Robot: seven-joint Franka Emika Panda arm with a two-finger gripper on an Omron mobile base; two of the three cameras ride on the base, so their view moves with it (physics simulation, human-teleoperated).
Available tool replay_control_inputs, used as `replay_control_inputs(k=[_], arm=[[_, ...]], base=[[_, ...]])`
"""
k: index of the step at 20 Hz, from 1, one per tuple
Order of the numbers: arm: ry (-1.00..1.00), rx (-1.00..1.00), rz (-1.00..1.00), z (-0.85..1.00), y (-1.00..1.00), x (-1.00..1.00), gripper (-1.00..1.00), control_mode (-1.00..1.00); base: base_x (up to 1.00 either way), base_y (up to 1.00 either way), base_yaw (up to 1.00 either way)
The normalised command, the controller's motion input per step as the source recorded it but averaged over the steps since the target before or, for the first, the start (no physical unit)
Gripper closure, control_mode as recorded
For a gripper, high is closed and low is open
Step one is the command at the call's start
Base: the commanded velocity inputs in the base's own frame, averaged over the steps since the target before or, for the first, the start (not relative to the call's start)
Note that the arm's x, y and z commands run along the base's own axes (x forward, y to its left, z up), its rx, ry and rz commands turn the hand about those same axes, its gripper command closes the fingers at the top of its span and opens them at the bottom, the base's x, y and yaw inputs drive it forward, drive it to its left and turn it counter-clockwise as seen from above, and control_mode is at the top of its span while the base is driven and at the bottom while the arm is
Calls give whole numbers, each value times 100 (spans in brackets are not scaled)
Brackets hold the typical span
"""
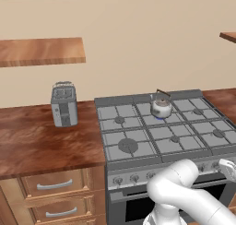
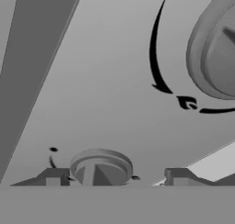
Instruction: Lower the heat of the kettle.
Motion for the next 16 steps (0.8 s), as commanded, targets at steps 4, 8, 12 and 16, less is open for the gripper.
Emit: replay_control_inputs(k=[4, 8, 12, 16], arm=[[0, 0, 0, -2, 0, 11, 100, -100], [0, 0, 0, 0, 2, 8, 100, -100], [1, 0, 0, 0, 0, 18, 100, -100], [4, 0, 0, 5, 2, 14, 100, -100]], base=[[0, 0, 0], [0, 0, 0], [0, 0, 0], [0, 0, 0]])
